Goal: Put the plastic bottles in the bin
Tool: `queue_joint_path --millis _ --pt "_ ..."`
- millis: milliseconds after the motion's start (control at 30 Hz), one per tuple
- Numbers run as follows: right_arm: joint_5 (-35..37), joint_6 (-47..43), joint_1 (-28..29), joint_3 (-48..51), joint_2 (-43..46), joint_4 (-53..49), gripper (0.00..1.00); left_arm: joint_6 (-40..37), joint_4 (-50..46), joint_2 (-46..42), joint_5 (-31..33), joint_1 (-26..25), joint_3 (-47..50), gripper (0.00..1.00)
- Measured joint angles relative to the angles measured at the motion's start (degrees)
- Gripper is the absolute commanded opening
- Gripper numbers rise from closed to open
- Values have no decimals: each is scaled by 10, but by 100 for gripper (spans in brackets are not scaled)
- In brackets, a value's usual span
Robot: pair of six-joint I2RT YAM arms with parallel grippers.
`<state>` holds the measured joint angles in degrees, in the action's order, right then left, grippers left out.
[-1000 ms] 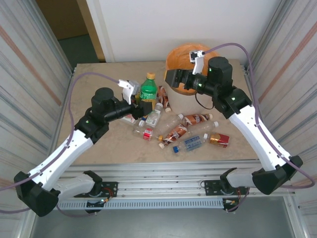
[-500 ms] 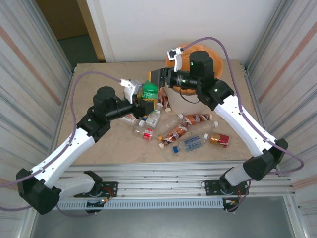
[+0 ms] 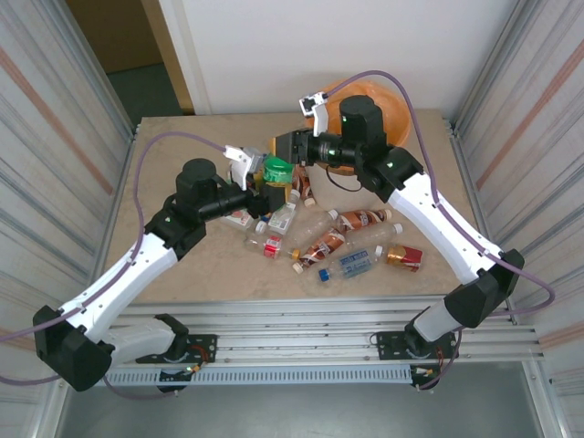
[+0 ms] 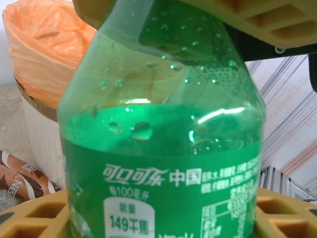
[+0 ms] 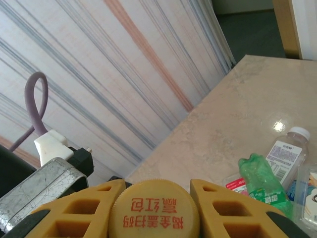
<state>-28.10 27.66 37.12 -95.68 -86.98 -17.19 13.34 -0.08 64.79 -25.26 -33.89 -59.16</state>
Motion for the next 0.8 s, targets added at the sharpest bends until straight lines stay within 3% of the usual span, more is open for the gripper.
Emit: queue_joint_path --millis 33,233,433,800 --pt "2 0 0 -2 0 -5 8 -2 0 -1 5 -1 0 98" --pt "38 -16 0 -35 0 -43 7 -14 4 -36 34 -3 3 99" --pt "84 -43 -14 -72 8 -67 4 -18 36 -126 87 -3 62 99" --pt "139 -46 -163 -84 31 -67 4 -22 36 -202 179 -3 139 99"
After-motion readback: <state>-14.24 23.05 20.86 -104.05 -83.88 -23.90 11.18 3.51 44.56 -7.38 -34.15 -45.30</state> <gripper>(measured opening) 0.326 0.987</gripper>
